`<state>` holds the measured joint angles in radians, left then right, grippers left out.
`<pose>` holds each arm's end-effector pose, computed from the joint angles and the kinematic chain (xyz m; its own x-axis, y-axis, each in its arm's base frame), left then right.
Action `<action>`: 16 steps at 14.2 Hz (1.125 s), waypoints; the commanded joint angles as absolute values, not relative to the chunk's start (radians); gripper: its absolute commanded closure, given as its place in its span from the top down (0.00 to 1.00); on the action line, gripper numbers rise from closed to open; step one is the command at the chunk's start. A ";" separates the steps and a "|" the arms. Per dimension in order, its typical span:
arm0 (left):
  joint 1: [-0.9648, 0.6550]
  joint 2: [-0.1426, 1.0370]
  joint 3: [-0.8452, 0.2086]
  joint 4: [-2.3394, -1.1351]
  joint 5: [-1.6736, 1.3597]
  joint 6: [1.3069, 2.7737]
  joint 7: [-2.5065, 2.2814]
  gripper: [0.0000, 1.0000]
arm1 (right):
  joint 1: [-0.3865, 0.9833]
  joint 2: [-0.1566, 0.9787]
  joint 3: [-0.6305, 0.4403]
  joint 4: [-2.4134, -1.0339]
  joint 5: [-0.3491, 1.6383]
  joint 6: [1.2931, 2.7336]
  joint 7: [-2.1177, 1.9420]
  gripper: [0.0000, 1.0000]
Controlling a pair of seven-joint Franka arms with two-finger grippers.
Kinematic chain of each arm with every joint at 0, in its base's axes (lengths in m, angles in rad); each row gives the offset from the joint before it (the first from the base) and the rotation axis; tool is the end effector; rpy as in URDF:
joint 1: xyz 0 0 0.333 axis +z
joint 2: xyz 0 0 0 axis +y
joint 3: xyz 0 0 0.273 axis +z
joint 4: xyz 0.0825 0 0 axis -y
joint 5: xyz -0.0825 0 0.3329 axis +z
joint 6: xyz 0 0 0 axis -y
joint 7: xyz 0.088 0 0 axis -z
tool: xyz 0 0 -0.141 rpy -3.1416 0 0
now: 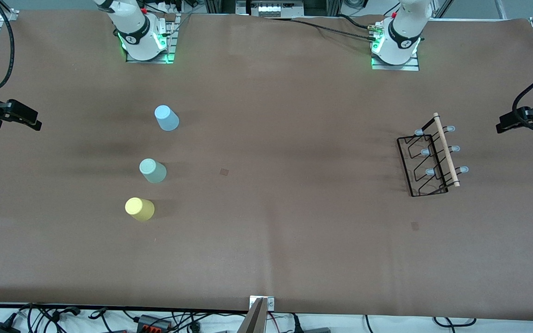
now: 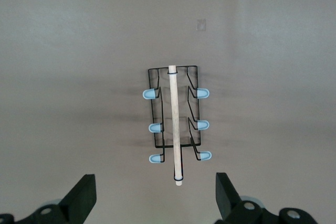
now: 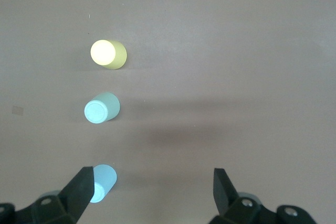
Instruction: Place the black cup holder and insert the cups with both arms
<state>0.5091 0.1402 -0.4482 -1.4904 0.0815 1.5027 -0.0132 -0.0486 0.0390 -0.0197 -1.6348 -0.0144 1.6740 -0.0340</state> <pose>0.5214 0.0565 0.5098 0.9906 0.0761 -0.1136 0.0740 -0.9970 -0.0223 0.5194 -0.0373 0.5094 0.9995 -0.0328 -0.0003 -0.0328 -0.9993 0.0151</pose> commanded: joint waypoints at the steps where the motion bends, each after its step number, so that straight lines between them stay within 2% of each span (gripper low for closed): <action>1: 0.512 0.156 -0.451 -1.463 0.071 1.500 -0.015 1.00 | -0.058 0.018 -0.009 -1.660 -0.015 1.677 -0.044 1.00; 5: 0.515 0.228 -0.443 -1.463 0.078 1.502 -0.015 1.00 | -0.032 0.083 -0.009 -1.651 -0.015 1.700 -0.034 1.00; 9: 0.522 0.415 -0.440 -1.468 0.081 1.640 -0.017 1.00 | 0.038 0.214 -0.009 -1.654 -0.006 1.752 0.036 1.00; 14: 0.483 0.443 -0.443 -1.497 0.113 1.693 -0.043 1.00 | 0.095 0.369 -0.008 -1.660 -0.005 1.819 0.094 1.00; 16: 0.466 0.443 -0.446 -1.570 0.184 1.761 -0.247 1.00 | 0.121 0.414 -0.008 -1.663 -0.005 1.853 0.152 1.00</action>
<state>0.4853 0.4655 -0.4406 -1.5011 0.1241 1.7078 -0.1034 0.0895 0.3780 -0.0045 -1.6643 -0.0112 1.8270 0.0964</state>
